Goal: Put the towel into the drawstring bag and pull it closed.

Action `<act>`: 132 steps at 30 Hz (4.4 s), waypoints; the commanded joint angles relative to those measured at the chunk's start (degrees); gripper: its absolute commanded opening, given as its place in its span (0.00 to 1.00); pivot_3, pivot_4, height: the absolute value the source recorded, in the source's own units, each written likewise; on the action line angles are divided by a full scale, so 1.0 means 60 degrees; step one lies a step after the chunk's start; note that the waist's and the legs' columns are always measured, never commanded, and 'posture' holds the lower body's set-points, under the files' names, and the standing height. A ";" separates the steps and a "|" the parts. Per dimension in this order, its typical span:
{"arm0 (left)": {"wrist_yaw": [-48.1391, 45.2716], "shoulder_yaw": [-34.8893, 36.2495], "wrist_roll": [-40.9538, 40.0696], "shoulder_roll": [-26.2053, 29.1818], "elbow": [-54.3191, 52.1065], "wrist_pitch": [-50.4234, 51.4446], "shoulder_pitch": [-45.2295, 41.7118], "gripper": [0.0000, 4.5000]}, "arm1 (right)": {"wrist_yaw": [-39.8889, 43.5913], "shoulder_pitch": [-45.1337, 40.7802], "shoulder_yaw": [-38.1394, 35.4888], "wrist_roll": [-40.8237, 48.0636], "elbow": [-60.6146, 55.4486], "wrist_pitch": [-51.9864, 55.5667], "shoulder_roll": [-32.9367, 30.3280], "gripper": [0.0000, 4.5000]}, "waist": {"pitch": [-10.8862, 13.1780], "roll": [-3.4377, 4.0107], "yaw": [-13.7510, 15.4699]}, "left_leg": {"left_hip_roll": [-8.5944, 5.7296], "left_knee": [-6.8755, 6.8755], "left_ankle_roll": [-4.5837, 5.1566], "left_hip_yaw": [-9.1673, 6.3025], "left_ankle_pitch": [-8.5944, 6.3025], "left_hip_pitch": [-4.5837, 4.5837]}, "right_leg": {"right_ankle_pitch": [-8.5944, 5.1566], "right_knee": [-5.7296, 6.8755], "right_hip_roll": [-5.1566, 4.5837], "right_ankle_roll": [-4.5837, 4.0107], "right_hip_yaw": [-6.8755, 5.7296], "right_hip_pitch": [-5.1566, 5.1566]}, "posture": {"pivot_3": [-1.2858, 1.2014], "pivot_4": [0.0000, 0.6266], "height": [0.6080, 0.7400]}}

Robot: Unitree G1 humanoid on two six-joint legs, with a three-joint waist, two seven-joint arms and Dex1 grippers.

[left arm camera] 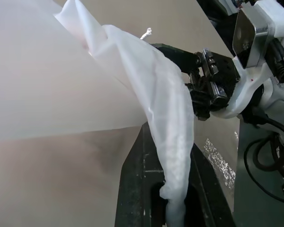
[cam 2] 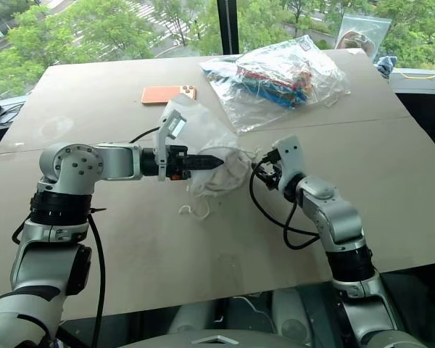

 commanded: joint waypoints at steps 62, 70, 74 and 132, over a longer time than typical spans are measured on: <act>-0.0551 0.1101 0.1302 -0.0276 -0.0501 0.0001 0.0424 0.00 | 0.0163 -0.0351 -0.2730 0.2827 -0.2330 0.1637 0.0044 0.01 | 0.0000 0.0001 0.0023 | 0.0012 0.0000 0.0003 -0.0001 -0.0002 0.0002 | 0.0001 0.0011 -0.0006 0.0000 -0.0004 -0.0001 | 0.52 0.24 1.00; -0.1894 0.1590 0.1199 -0.0470 -0.0783 -0.1680 0.0532 0.00 | -0.0647 -0.0623 -0.3647 0.4643 -0.2690 0.2445 0.0448 0.01 | 0.0000 0.0001 0.0026 | 0.0015 -0.0001 0.0002 -0.0003 -0.0001 -0.0003 | 0.0001 0.0009 -0.0006 -0.0001 -0.0007 -0.0002 | 0.52 0.24 1.00; -0.2747 0.2103 0.0359 0.0027 -0.1093 -0.1179 0.1106 0.12 | -0.0804 -0.0459 -0.3430 0.5000 -0.2822 0.2662 0.0339 0.00 | 0.0001 0.0003 -0.0040 | 0.0026 -0.0003 0.0004 0.0005 -0.0003 -0.0001 | 0.0001 0.0008 -0.0006 -0.0002 -0.0002 -0.0004 | 0.52 0.24 1.00; 0.1822 0.3150 0.6899 -0.1042 -0.0305 -1.0287 0.1103 0.02 | -0.3070 -0.1790 -0.2499 -0.0011 -0.1914 -0.1684 -0.3185 0.00 | 0.0005 0.0005 0.0231 | 0.0008 0.0005 0.0010 0.0016 -0.0005 -0.0011 | 0.0002 -0.0001 0.0001 0.0001 -0.0022 0.0003 | 0.52 0.24 1.00</act>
